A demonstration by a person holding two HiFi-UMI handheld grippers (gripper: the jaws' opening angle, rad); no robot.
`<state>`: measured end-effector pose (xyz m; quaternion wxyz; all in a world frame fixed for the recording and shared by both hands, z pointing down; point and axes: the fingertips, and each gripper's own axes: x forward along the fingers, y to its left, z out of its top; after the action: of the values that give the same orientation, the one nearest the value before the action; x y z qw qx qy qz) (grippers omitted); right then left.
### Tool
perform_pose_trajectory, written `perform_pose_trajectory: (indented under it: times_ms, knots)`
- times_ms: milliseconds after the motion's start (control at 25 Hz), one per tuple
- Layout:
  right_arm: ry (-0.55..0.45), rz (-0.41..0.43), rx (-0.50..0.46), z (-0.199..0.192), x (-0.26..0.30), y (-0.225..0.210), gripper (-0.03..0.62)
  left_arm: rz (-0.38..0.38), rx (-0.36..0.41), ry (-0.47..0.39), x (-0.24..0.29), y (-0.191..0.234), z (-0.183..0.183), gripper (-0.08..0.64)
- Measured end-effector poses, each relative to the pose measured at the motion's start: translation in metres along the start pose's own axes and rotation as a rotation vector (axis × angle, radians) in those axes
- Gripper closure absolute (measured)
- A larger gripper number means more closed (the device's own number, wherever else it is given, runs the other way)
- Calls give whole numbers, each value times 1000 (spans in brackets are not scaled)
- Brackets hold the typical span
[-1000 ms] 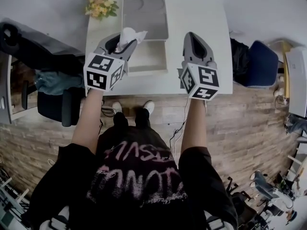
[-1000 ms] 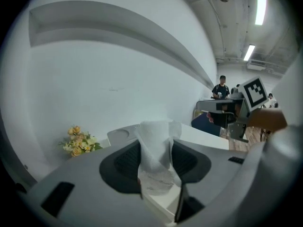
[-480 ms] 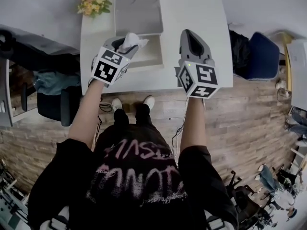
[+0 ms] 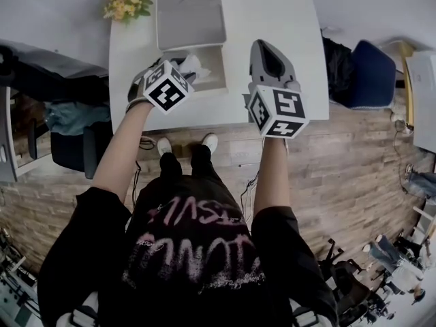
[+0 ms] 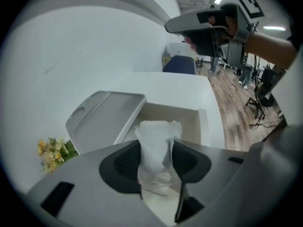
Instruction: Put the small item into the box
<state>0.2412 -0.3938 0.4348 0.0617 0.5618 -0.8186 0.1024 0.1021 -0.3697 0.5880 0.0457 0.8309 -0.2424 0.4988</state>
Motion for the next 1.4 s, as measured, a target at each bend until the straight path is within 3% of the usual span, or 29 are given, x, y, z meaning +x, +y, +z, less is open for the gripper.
perform_pose_trajectory:
  times_ms: [280,440,880,1400]
  knots:
    - [6,6,-3,-4,1,2,581,-43,218,118,18,-11,-7,376]
    - [12,3,1,-6,0,-3,581,-87,287,166,27,-18,-10,376]
    - [22,-19,1,-11,-6,-11,581,-140,289,199,37,-23,-18,347]
    - [9,-7,11,-7,-6,-3,581,-99,210,127,20,-13,-10,322]
